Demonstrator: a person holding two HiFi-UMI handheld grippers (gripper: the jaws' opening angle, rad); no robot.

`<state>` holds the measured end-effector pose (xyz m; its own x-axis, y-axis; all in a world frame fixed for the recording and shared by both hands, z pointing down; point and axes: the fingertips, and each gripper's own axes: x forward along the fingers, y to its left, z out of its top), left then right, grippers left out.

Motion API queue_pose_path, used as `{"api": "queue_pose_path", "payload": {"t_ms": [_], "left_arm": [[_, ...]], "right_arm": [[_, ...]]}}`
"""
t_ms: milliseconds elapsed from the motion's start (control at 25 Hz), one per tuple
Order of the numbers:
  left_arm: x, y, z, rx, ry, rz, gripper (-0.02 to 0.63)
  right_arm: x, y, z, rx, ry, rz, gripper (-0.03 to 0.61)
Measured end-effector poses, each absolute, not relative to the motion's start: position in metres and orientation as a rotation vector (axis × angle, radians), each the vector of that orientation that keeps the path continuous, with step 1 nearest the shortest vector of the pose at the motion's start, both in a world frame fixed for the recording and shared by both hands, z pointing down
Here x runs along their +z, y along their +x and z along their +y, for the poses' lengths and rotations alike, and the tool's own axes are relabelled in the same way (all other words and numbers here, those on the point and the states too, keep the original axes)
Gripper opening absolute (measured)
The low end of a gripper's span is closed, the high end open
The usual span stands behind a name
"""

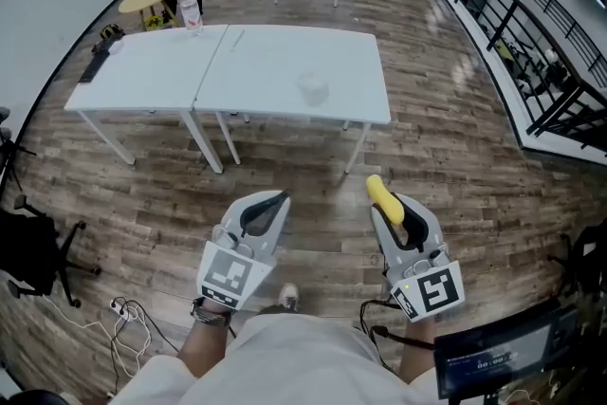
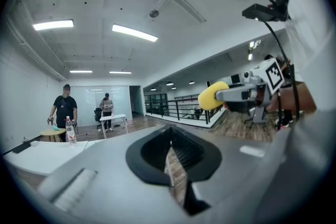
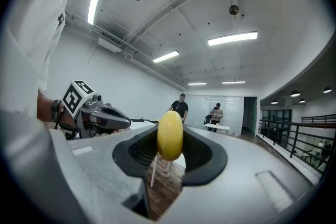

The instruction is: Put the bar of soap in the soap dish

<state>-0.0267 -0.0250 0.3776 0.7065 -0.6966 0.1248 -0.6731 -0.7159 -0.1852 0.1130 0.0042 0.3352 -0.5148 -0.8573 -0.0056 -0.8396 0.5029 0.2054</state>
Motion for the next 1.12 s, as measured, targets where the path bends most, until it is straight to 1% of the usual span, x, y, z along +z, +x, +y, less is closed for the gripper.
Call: {"api": "queue_pose_path", "payload": {"t_ms": [520, 1120], "left_arm": [[0.379, -0.034, -0.060, -0.274, -2.802, 1.048, 0.008], [0.385, -0.043, -0.065, -0.289, -2.817, 1.049, 0.008]], "right_arm": [[0.337, 0.100, -0.025, -0.262, 1.533, -2.605, 0.120], [0.341, 0.100, -0.030, -0.240, 1.564, -2.579, 0.120]]}}
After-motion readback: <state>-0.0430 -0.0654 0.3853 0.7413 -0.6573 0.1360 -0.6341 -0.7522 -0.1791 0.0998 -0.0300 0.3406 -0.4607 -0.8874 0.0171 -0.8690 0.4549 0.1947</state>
